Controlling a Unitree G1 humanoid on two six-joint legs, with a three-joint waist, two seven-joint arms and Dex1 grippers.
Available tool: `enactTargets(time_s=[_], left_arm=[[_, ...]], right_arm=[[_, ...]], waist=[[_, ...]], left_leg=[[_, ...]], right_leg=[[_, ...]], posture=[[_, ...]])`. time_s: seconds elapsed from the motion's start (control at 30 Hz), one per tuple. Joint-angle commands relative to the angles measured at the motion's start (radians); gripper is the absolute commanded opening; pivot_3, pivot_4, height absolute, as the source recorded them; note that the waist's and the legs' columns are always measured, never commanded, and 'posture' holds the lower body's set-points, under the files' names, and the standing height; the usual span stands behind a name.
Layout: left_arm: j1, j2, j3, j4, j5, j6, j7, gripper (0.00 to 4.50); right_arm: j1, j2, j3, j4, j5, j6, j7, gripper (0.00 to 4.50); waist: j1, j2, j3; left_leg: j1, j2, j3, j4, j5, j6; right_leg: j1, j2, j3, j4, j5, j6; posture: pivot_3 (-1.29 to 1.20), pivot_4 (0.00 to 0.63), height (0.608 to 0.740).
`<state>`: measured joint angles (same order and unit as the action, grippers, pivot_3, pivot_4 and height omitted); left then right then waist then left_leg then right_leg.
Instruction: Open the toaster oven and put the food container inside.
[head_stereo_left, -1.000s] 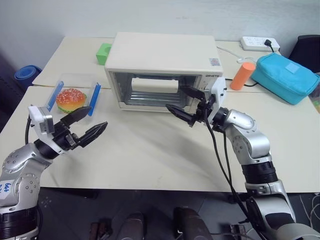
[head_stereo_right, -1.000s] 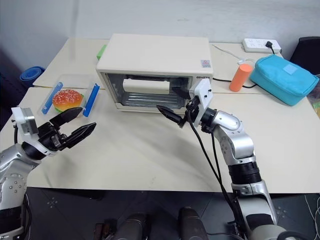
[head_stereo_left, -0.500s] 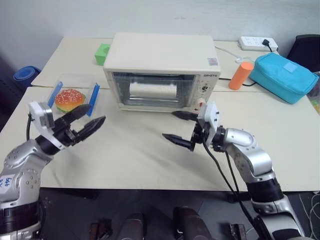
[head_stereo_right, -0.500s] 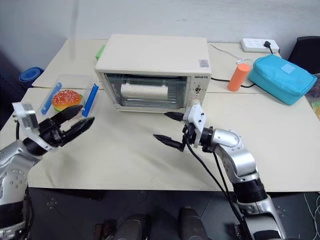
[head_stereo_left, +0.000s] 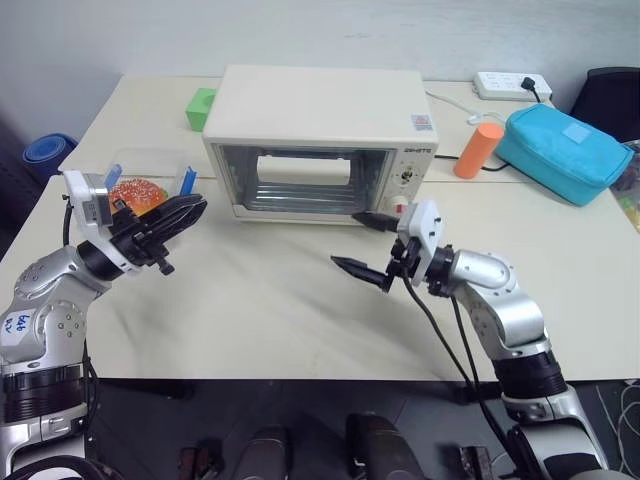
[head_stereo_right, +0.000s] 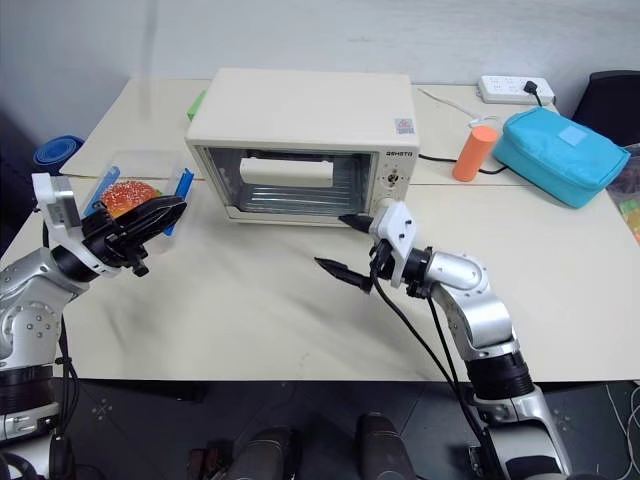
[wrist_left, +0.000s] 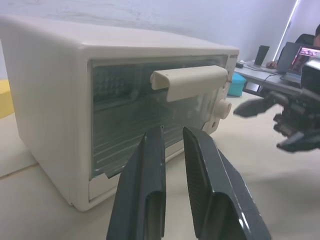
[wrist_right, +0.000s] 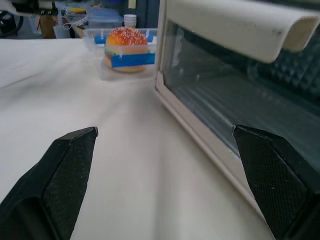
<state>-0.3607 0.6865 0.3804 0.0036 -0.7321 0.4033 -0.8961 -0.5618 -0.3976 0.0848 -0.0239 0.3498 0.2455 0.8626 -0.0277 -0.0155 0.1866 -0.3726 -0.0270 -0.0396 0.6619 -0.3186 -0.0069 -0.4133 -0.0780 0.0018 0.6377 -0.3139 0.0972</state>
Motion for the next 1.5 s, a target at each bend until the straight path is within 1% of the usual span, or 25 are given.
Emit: enactTargets(time_s=[0.03,0.13,0.33,0.47,0.63,0.77,0.9,1.03,1.2,1.33,1.5], left_arm=[[0.021,0.005,0.038,-0.038,0.001,-0.022,0.007,0.65],[0.041,-0.003,0.041,-0.054,-0.002,-0.027,0.01,0.65],[0.068,-0.011,0.048,-0.063,0.0,-0.036,0.021,0.65],[0.078,-0.015,0.054,-0.069,-0.004,-0.039,0.031,0.65],[0.051,-0.006,0.088,-0.047,-0.024,-0.021,0.063,0.65],[-0.035,-0.017,0.044,0.02,0.025,-0.04,0.089,0.65],[-0.147,-0.067,-0.045,0.117,0.115,-0.102,0.101,0.65],[-0.252,-0.112,-0.121,0.259,0.221,-0.186,0.105,0.65],[-0.305,-0.131,-0.188,0.334,0.247,-0.218,-0.014,0.65],[-0.307,-0.114,-0.213,0.363,0.274,-0.235,-0.076,0.65],[-0.275,-0.107,-0.24,0.337,0.295,-0.227,-0.124,0.65]], right_arm=[[-0.075,0.022,-0.032,0.042,0.009,-0.018,-0.018,4.5],[-0.137,0.05,-0.024,0.082,0.005,-0.037,-0.013,4.5],[-0.16,0.093,-0.003,0.065,0.012,-0.045,0.011,4.5],[-0.135,0.089,0.017,0.022,0.016,-0.035,0.045,4.5],[-0.01,0.027,0.068,-0.081,-0.001,-0.023,0.111,4.5],[0.047,0.003,0.081,-0.102,-0.016,-0.036,0.118,4.5],[0.063,0.0,0.083,-0.1,-0.029,-0.05,0.108,4.5],[0.063,-0.001,0.079,-0.098,-0.04,-0.062,0.1,4.5],[0.081,-0.013,0.06,-0.107,-0.056,-0.079,0.081,4.5],[0.168,-0.052,0.009,-0.16,-0.051,-0.085,0.052,4.5],[0.385,-0.136,-0.119,-0.254,-0.004,-0.116,0.061,4.5]], waist=[[-0.002,0.0,0.0],[-0.002,0.0,0.0],[0.0,0.0,0.0],[-0.002,0.0,0.0],[0.0,0.0,0.0],[0.001,0.0,0.0],[0.002,0.0,0.0],[0.004,0.0,0.0],[-0.002,0.0,0.0],[0.003,0.0,0.0],[0.024,0.0,0.0]], left_leg=[[0.0,0.0,0.0,0.0,0.0,0.0],[0.0,0.0,0.0,0.0,0.0,0.0],[0.0,0.0,0.0,-0.001,0.0,0.0],[-0.001,0.0,0.0,-0.001,0.0,0.001],[-0.001,0.0,0.0,-0.004,0.0,0.0],[-0.001,0.0,0.0,-0.002,-0.001,0.001],[-0.001,-0.001,0.0,-0.001,0.0,0.0],[-0.001,-0.001,-0.001,0.0,0.001,-0.001],[-0.001,-0.001,0.001,-0.001,0.001,-0.001],[-0.002,-0.001,0.0,0.0,0.0,0.0],[-0.003,-0.003,-0.001,0.0,-0.001,0.002]], right_leg=[[0.0,0.0,0.0,0.0,0.0,0.0],[0.0,0.0,0.0,0.0,0.0,0.0],[0.0,0.0,0.0,0.0,0.0,0.0],[-0.001,0.0,0.0,0.0,0.0,0.0],[-0.002,0.0,-0.001,0.0,0.0,0.0],[-0.001,0.0,0.0,-0.002,0.0,0.0],[-0.001,0.0,-0.001,-0.001,0.0,0.0],[0.0,0.0,-0.001,0.0,0.0,0.0],[-0.002,0.001,-0.001,0.005,0.0,0.0],[-0.002,0.0,-0.001,0.004,0.0,0.0],[-0.001,-0.001,-0.001,0.001,0.0,0.001]], posture=[[0.0,0.15,0.74],[0.0,0.15,0.74],[0.0,0.15,0.74],[0.0,0.15,0.74],[0.0,0.15,0.74],[0.0,0.15,0.74],[0.0,0.15,0.74],[0.0,0.15,0.74],[0.0,0.15,0.74],[0.0,0.15,0.74],[0.0,0.15,0.74]])
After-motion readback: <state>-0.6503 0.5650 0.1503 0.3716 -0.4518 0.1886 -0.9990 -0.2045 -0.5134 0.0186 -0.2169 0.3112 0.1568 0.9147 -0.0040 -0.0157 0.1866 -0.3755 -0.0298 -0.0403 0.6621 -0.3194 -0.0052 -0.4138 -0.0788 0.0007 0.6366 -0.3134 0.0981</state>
